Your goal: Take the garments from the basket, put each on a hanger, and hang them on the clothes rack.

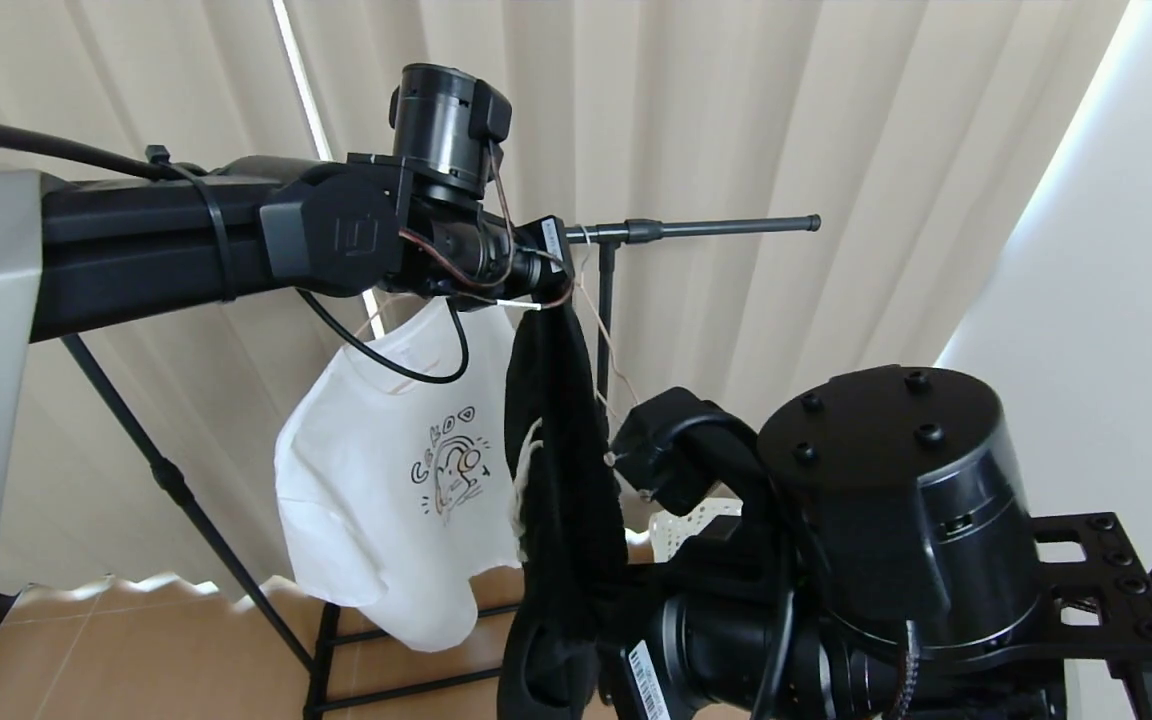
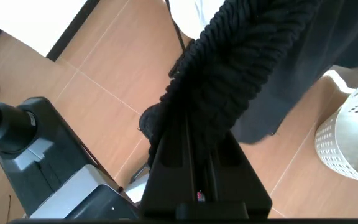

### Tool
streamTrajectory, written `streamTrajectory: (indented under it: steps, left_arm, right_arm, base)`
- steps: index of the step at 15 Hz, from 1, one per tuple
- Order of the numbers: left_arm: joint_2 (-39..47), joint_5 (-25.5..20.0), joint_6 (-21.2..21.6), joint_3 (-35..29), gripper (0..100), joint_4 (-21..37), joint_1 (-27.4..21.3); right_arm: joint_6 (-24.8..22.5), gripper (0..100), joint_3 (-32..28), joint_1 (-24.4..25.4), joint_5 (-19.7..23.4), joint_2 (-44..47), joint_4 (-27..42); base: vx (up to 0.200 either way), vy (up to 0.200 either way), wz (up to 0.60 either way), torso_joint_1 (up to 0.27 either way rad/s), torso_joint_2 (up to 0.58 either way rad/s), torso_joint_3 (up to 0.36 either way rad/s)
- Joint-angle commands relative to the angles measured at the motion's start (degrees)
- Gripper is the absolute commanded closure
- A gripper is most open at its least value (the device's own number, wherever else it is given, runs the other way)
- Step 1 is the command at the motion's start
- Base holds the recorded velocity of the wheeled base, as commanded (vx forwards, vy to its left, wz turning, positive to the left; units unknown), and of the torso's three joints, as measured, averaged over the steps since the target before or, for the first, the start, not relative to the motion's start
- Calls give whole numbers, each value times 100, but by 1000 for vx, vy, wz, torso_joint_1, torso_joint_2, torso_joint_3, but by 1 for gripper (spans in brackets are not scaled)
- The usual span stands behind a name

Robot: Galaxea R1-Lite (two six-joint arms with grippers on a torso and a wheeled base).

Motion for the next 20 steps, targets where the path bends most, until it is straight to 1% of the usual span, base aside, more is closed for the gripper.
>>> streamTrajectory:
  steps: [1, 2, 3, 5, 6, 7, 8, 9, 10, 12, 13, 15, 16, 18, 19, 20]
  left_arm:
    - [-11, 9, -3, 4, 100, 25, 18]
    - [-90, 9, 14, 4, 100, 228, 27]
    - [-187, 9, 41, 4, 100, 474, 53]
    - [-397, 9, 58, 4, 100, 939, 106]
    - [-591, 17, 67, 4, 100, 1397, 141]
    - [-679, 17, 76, 4, 100, 1634, 159]
    - [-863, 26, 173, 72, 100, 2214, 176]
    - [-1057, 26, 190, 353, 100, 2565, 176]
    - [-1276, 26, 190, 749, 100, 2653, 141]
    - [-1874, 26, 480, 1848, 100, 2504, -26]
    - [-1997, 26, 542, 2111, 100, 2398, -79]
    - [-2419, 53, 779, 3702, 100, 1344, -456]
    - [-2560, 53, 937, 4282, 100, 948, -641]
    - [-2639, 53, 1008, 5029, 100, 412, -1116]
    - [-2639, 70, 981, 5310, 100, 263, -1397]
    - [-2647, 53, 964, 5469, 100, 148, -1608]
  right_arm:
    - [-124, 100, 76, -119, -15, -97, 168]
    - [-669, 100, 111, -436, -6, -264, 748]
    - [-1003, 100, 111, -752, -6, -325, 1082]
    - [-1354, 100, 41, -1446, -67, -290, 1257]
    - [-1486, 100, -179, -1974, -138, -176, 1266]
    - [-1486, 100, -302, -2167, -217, -88, 1266]
    - [-1486, 100, -566, -2571, -489, 149, 1231]
    - [-1478, 100, -715, -2853, -568, 290, 1205]
    - [-1469, 100, -856, -3064, -560, 404, 1170]
    - [-1311, 100, -1286, -3336, -533, 764, 1108]
    - [-1196, 100, -1365, -3354, -542, 861, 1055]
    - [-467, 100, -1972, -3345, -568, 1388, 871]
    - [-133, 100, -2288, -3301, -560, 1617, 730]
    - [729, 100, -2974, -3108, -639, 2162, 1]
    - [843, 100, -3237, -3064, -797, 2408, -202]
    - [887, 100, -3360, -2976, -946, 2557, -307]
  base:
    - [0, 0, 0, 0, 0, 0]
    - [0, 0, 0, 0, 0, 0]
    - [0, 0, 0, 0, 0, 0]
    - [0, 0, 0, 0, 0, 0]
    - [0, 0, 0, 0, 0, 0]
    - [0, 0, 0, 0, 0, 0]
    - [0, 0, 0, 0, 0, 0]
    - [0, 0, 0, 0, 0, 0]
    - [0, 0, 0, 0, 0, 0]
    - [0, 0, 0, 0, 0, 0]
    - [0, 0, 0, 0, 0, 0]
    - [0, 0, 0, 0, 0, 0]
    - [0, 0, 0, 0, 0, 0]
    - [0, 0, 0, 0, 0, 0]
    - [0, 0, 0, 0, 0, 0]
    - [0, 0, 0, 0, 0, 0]
